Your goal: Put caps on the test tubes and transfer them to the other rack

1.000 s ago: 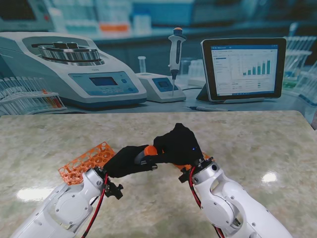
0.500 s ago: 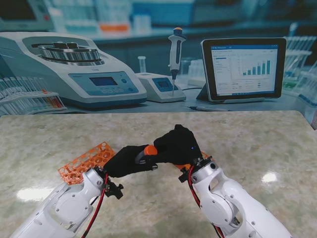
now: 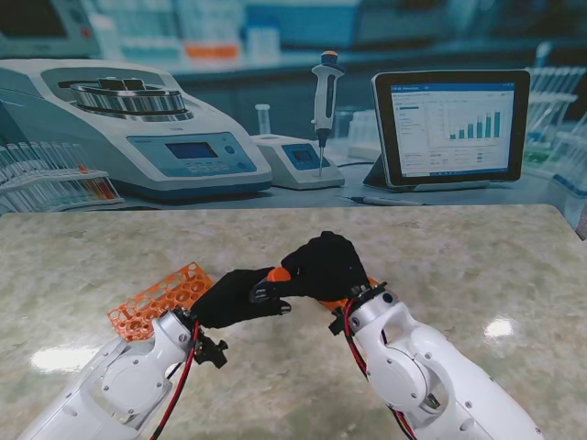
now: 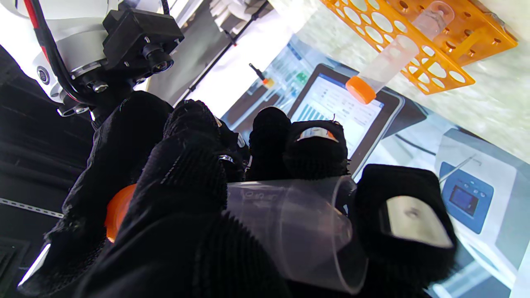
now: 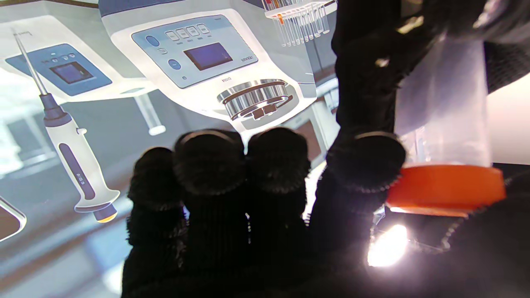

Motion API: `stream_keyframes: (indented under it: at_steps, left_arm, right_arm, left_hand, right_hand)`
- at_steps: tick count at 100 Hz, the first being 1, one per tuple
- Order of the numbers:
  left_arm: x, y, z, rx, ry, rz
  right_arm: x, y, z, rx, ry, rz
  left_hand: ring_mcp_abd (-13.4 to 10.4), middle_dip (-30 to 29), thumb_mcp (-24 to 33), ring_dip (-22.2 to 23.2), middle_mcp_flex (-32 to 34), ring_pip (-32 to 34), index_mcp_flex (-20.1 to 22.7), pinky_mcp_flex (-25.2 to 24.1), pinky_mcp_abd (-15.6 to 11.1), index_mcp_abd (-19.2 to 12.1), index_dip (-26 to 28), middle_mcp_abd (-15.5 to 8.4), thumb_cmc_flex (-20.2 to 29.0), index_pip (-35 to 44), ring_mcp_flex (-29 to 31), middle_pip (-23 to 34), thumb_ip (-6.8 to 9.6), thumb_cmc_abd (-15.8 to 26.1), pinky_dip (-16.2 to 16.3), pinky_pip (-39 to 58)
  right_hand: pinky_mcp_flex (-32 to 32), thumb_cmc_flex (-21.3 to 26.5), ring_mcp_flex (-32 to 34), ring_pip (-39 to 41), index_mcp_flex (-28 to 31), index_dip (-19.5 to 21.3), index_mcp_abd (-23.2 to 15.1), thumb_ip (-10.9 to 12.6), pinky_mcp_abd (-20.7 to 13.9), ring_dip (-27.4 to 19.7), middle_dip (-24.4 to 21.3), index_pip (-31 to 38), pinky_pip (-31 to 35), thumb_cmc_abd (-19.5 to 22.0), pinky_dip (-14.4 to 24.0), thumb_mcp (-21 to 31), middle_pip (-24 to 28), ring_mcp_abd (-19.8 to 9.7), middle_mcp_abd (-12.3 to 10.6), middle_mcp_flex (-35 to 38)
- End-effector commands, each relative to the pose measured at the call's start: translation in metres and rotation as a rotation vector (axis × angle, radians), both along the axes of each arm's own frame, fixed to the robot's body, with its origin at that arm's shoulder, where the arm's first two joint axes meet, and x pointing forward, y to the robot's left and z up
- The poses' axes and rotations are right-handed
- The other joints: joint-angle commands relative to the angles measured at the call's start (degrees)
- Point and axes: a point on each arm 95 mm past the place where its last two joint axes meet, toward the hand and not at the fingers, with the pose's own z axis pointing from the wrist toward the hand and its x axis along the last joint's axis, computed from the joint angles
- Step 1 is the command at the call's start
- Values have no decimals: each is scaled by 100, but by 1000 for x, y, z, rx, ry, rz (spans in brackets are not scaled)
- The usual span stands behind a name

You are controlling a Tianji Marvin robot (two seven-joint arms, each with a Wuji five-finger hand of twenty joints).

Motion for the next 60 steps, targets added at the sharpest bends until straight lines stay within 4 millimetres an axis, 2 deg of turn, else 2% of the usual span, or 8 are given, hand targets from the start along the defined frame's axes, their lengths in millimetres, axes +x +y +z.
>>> stream_keyframes:
  at_steps: [1, 31, 45, 60]
  left_arm:
    - [-6, -9, 4, -5, -11, -32]
    - [-6, -9, 4, -4, -11, -33]
    - [-6, -9, 4, -4, -12, -32]
    - [-6, -8, 4, -4, -12, -30]
  right_arm:
    - [3, -1, -3, -7, 14, -16]
    - [3, 0, -3, -9, 22, -32]
    - [4, 1, -2, 4, 14, -41]
    - [2, 1, 1, 29, -10, -57]
  left_hand:
    - [-57, -33, 75, 128, 64, 311, 185, 140, -699, -381, 169, -156, 174, 152, 204, -36, -1, 271, -79, 792]
    - [-56, -32, 77, 128, 65, 311, 185, 140, -696, -381, 169, -160, 177, 152, 205, -35, -1, 268, -77, 794]
    - [-56, -32, 75, 129, 68, 312, 185, 141, -697, -381, 169, -157, 174, 152, 201, -34, -2, 265, -78, 794]
    - [-58, -32, 77, 129, 68, 312, 185, 141, -699, -381, 169, -159, 172, 152, 203, -35, -1, 271, -78, 794]
  right_hand:
    - [-48, 314, 139, 47, 201, -77, -172, 68, -32, -75, -63, -43, 203, 690, 21, 584, 70, -42, -65, 166]
    - [-181, 72, 122, -382, 117, -284, -86, 46, -52, -197, -231, -615, 98, 694, -10, 637, -485, -9, -20, 149]
    - [-334, -28, 103, -1029, 35, -416, 21, 40, -41, -291, -367, -1321, -60, 721, -22, 648, -1254, 55, 36, 140]
    - [-511, -44, -52, -1654, -337, -429, 167, 46, -16, -237, -409, -1946, -255, 757, -39, 660, -2101, 100, 61, 18]
